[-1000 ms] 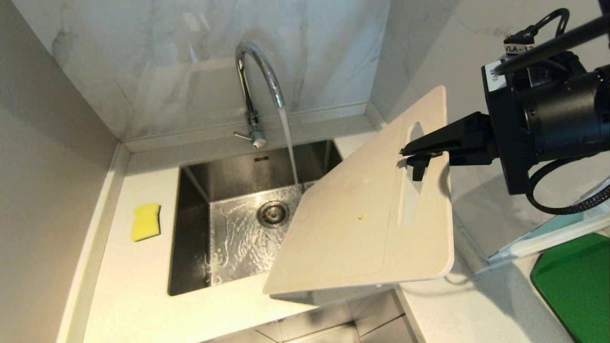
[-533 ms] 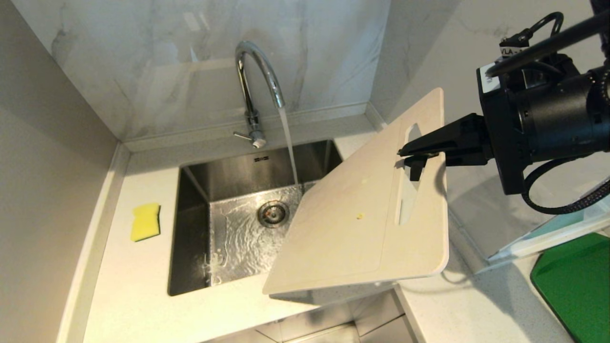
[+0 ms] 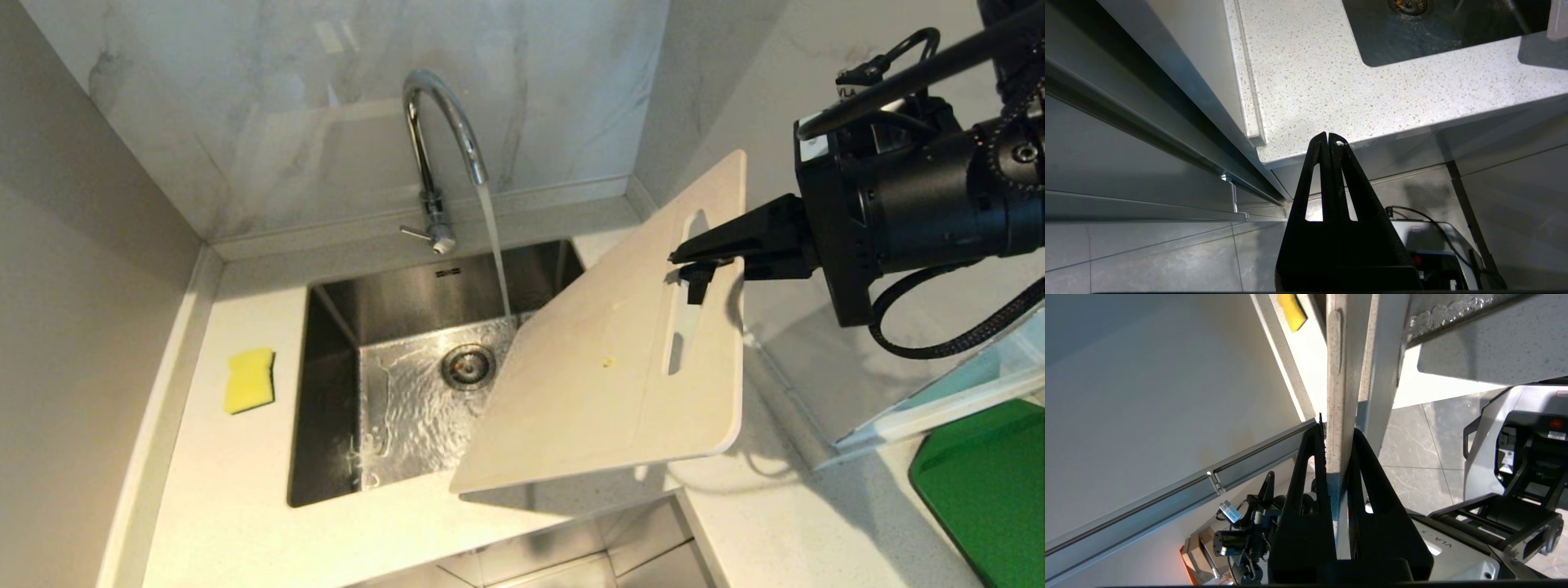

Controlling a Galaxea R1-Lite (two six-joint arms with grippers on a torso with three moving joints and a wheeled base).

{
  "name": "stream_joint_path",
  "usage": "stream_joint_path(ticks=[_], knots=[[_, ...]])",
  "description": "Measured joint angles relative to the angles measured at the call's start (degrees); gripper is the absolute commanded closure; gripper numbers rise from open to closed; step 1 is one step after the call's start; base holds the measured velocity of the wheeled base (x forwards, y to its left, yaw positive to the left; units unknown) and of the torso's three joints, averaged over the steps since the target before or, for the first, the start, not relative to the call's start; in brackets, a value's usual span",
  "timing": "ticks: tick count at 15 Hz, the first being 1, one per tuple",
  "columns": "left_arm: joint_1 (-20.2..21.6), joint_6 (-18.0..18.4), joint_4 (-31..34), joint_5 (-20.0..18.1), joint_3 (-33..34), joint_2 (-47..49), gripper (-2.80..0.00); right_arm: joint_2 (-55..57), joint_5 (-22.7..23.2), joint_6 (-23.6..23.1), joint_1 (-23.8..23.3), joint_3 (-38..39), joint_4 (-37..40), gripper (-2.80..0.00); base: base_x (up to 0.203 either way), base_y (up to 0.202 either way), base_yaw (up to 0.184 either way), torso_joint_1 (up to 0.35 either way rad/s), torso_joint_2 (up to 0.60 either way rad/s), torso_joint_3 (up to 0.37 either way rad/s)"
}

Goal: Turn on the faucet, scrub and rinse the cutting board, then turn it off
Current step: Scrub the cutting board underwater

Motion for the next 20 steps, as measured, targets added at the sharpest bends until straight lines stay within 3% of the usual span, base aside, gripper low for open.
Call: stream_joint_path(ticks=[5,11,20], knots=[[0.00,0.03,0.02,-0.04,-0.02,0.00,0.00,1.65,-0.29,0.06,-0.13,-0.80,-3.59,0.00,0.000,0.000,0.000,0.000,0.00,0.000],[0.00,0.04,0.04,-0.05,-0.02,0.00,0.00,8.99,-2.11,3.10,-0.49,-1.94,-15.04,0.00,0.000,0.000,0.000,0.000,0.00,0.000],[0.00,0.04,0.06,-0.05,-0.02,0.00,0.00,24.16,-6.27,5.02,-0.82,-11.96,-24.05,0.00,0.000,0.000,0.000,0.000,0.00,0.000]])
